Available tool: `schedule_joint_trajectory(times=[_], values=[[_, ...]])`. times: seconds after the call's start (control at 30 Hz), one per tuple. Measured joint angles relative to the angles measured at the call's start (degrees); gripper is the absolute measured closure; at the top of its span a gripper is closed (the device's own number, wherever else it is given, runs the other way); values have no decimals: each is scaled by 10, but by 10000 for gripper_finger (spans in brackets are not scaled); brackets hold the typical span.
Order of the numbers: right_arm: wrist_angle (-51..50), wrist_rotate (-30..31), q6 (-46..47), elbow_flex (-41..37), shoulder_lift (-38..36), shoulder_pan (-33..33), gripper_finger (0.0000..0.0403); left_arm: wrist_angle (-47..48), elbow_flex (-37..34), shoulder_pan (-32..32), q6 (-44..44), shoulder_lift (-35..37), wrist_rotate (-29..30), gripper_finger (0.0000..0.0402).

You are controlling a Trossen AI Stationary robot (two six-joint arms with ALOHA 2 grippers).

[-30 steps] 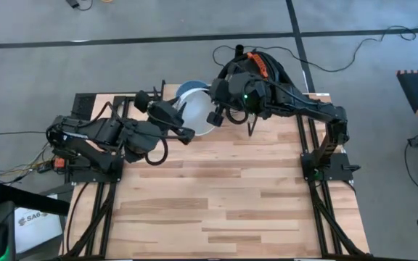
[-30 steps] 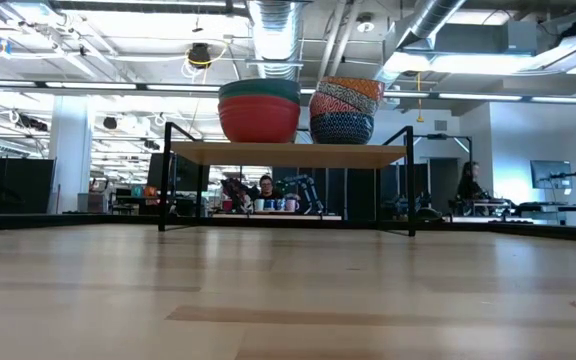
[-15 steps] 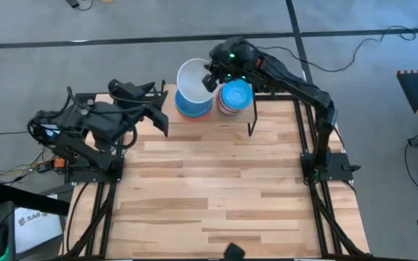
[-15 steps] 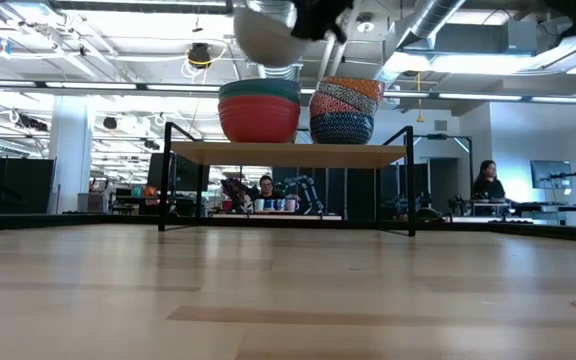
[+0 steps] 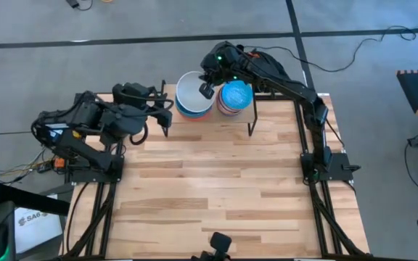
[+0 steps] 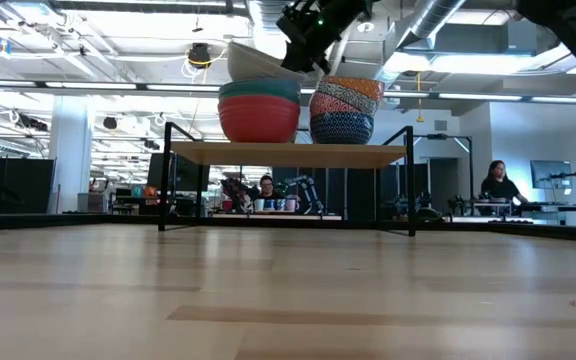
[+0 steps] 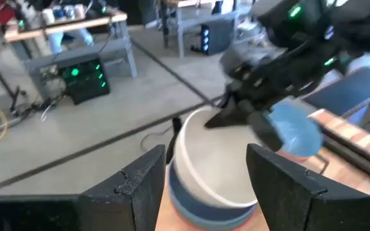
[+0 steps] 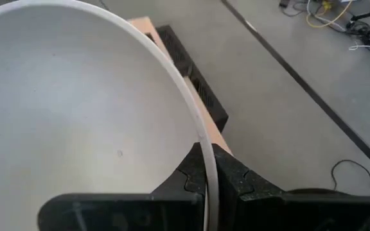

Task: Place and stack bowls onto a shelf
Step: Stack the white bowl on top of the blue bowl on the shelf

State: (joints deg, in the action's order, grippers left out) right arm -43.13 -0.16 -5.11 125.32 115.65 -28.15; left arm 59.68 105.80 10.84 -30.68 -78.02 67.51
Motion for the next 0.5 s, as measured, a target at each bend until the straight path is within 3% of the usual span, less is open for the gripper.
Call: schedule_joint_trajectory(times=[0.17,0.5], values=[[-8,-9,-13,-2,0,-2,372,40,-1,-28,-41,-17,-31,197],[-21,-39,-23,-2,-1,-9,372,38,-1,-70,-39,-55,-85,197]])
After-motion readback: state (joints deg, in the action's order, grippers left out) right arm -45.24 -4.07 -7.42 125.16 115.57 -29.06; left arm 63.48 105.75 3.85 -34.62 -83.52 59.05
